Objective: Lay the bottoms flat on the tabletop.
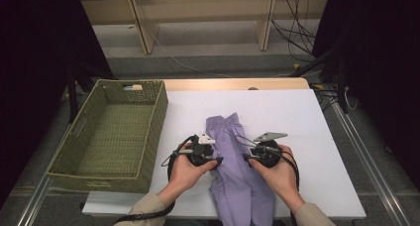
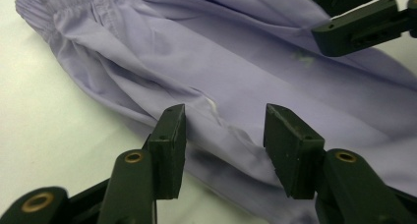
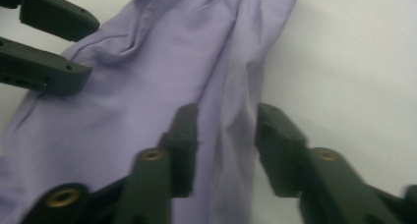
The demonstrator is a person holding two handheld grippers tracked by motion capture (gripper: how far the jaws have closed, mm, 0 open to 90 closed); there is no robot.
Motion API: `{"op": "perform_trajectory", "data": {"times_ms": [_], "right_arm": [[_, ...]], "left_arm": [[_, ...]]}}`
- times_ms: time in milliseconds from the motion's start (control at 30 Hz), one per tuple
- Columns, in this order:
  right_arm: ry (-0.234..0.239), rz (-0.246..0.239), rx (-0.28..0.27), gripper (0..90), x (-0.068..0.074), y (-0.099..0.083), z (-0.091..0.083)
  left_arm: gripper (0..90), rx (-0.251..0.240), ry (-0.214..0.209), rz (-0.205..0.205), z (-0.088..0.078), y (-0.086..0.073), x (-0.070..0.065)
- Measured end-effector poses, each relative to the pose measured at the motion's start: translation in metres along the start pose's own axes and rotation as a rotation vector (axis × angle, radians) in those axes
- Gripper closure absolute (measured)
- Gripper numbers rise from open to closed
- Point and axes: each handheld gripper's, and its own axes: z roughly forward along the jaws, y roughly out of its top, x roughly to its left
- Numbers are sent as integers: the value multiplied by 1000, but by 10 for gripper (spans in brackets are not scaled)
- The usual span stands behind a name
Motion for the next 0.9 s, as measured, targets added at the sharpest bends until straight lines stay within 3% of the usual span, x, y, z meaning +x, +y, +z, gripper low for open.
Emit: {"op": "perform_trajectory", "data": {"times_ms": [200, 367, 467, 600, 700, 800, 900], "right_arm": [[-24, 42, 15, 834, -9, 4, 8], [-28, 60, 20, 878, -13, 1, 8], [-26, 69, 25, 883, -15, 0, 9], [-29, 80, 33, 886, -14, 0, 10], [-32, 79, 35, 886, -13, 0, 10], [-30, 80, 35, 888, -13, 0, 10], [-40, 81, 23, 892, -15, -1, 9]], "left_arm": [[544, 31, 66, -14, 13, 4, 8], [478, 33, 111, -33, 11, -4, 8], [479, 32, 91, -41, 10, -7, 10], [671, 31, 60, 1, 10, -7, 6], [781, 34, 60, 20, 13, -7, 3], [854, 26, 61, 26, 12, -8, 4], [873, 13, 61, 31, 6, -6, 4]]}}
